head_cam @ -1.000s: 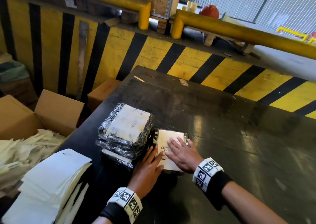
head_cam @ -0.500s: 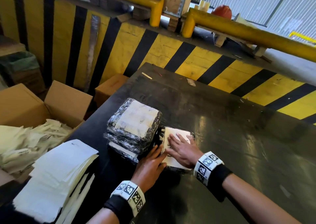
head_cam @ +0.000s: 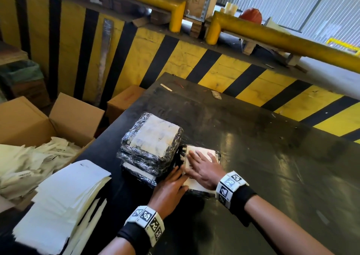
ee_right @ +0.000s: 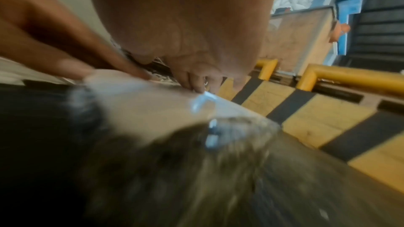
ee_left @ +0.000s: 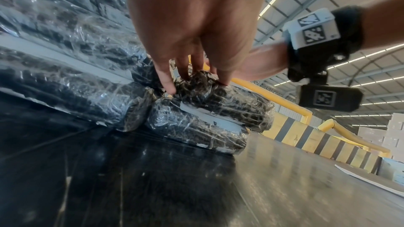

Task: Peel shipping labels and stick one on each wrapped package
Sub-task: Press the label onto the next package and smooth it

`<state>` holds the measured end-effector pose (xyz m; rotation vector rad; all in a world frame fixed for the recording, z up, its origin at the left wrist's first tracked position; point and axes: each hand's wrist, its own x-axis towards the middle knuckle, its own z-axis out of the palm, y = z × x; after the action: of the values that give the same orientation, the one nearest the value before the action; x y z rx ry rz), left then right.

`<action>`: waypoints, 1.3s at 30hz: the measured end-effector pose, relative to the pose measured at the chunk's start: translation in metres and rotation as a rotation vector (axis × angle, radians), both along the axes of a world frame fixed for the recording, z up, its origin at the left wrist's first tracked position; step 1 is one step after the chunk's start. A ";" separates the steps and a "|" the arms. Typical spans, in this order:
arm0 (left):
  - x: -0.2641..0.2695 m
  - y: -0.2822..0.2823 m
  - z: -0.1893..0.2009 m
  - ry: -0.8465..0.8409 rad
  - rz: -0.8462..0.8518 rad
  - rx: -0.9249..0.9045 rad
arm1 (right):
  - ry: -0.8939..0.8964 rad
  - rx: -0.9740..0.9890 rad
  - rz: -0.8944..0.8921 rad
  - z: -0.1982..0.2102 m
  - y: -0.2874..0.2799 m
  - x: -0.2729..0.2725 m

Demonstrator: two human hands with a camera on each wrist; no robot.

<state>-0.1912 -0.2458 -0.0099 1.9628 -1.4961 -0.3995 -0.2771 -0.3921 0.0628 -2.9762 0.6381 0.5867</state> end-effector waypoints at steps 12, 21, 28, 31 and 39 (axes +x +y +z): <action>0.000 -0.004 -0.004 0.072 0.026 -0.026 | -0.153 -0.050 -0.235 -0.020 0.021 -0.053; 0.004 -0.002 -0.002 0.032 -0.014 -0.022 | -0.222 -0.056 -0.313 -0.030 0.028 -0.082; 0.010 -0.002 -0.005 -0.005 -0.042 -0.025 | -0.340 -0.033 -0.323 -0.037 0.066 -0.067; 0.013 -0.003 -0.005 -0.006 -0.047 -0.037 | -0.375 -0.072 -0.276 -0.051 0.077 -0.077; 0.006 0.002 0.002 -0.050 -0.028 -0.006 | -0.294 -0.147 -0.353 -0.062 0.065 -0.135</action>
<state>-0.1856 -0.2441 -0.0075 1.9628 -1.5560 -0.3597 -0.4119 -0.3266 0.0008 -2.8821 1.1787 0.0798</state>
